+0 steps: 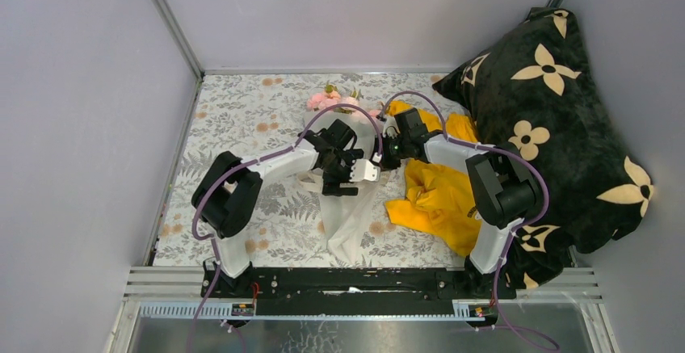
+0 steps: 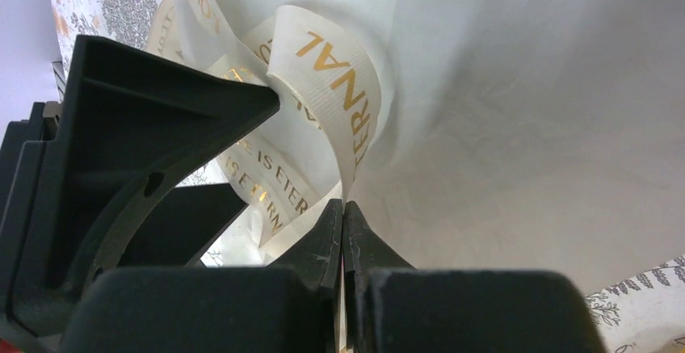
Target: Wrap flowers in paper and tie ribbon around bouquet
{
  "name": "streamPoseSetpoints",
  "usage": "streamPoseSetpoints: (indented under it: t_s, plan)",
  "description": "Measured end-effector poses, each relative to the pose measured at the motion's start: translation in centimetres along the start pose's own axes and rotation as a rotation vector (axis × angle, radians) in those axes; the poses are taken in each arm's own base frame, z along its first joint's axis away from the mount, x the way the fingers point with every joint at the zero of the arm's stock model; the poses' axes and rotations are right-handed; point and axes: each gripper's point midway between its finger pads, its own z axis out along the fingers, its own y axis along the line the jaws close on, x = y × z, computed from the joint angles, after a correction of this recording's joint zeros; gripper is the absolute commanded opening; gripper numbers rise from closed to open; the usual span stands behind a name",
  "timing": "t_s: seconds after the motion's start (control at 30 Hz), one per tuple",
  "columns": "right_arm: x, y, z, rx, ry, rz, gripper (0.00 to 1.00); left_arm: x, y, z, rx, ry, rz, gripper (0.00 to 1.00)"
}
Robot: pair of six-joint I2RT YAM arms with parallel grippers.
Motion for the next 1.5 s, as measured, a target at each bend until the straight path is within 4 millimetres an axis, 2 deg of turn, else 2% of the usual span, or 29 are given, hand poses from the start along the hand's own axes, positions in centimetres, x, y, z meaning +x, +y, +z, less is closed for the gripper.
streamPoseSetpoints:
  t_s: [0.13,0.27,0.3,0.4,0.5,0.63,0.73,0.83,1.07,1.23,1.3,1.4,1.5]
  plan:
    - [0.1,-0.1,0.0,0.004,0.005,0.004,0.0,0.1,0.9,0.3,-0.043,0.002,0.01,0.47]
    - [0.2,-0.1,0.0,0.007,0.008,0.007,0.0,0.4,1.2,0.4,-0.061,0.013,0.011,0.02]
    - [0.2,-0.1,0.0,0.007,0.008,0.006,0.0,0.5,1.3,0.4,-0.064,0.018,0.016,0.0]
    - [0.2,-0.1,-0.1,0.007,0.009,0.007,0.0,0.7,1.4,0.3,-0.071,0.035,0.0,0.0]
    - [0.4,-0.1,-0.1,0.006,0.018,0.007,0.0,0.0,1.9,-0.7,-0.073,0.034,-0.03,0.0]
    - [1.0,0.1,-0.2,-0.01,0.042,-0.005,0.0,-3.6,4.7,-4.1,-0.113,-0.062,-0.094,0.0]
    - [1.5,0.8,-0.4,-0.06,0.066,-0.021,0.02,-6.6,7.3,-7.7,-0.159,-0.193,-0.154,0.0]
    - [1.4,2.5,-0.9,-0.146,0.072,-0.053,0.09,-7.6,7.6,-9.5,-0.134,-0.273,-0.236,0.0]
    - [2.9,4.9,-2.2,-0.291,0.12,-0.095,0.26,-8.6,7.1,-10.3,-0.063,-0.375,-0.409,0.0]
    - [3.8,5.4,-2.8,-0.327,0.148,-0.098,0.37,-9.0,9.3,-10.9,-0.11,-0.463,-0.55,0.0]
    - [3.9,5.3,-2.8,-0.315,0.16,-0.085,0.37,-8.5,9.8,-10.2,-0.12,-0.483,-0.603,0.0]
    - [3.0,5.0,-2.3,-0.288,0.174,-0.064,0.38,-7.0,9.8,-7.5,-0.107,-0.484,-0.717,0.0]
    - [2.2,3.9,-1.5,-0.246,0.175,-0.035,0.46,-5.7,10.1,-4.8,-0.1,-0.469,-0.808,0.0]
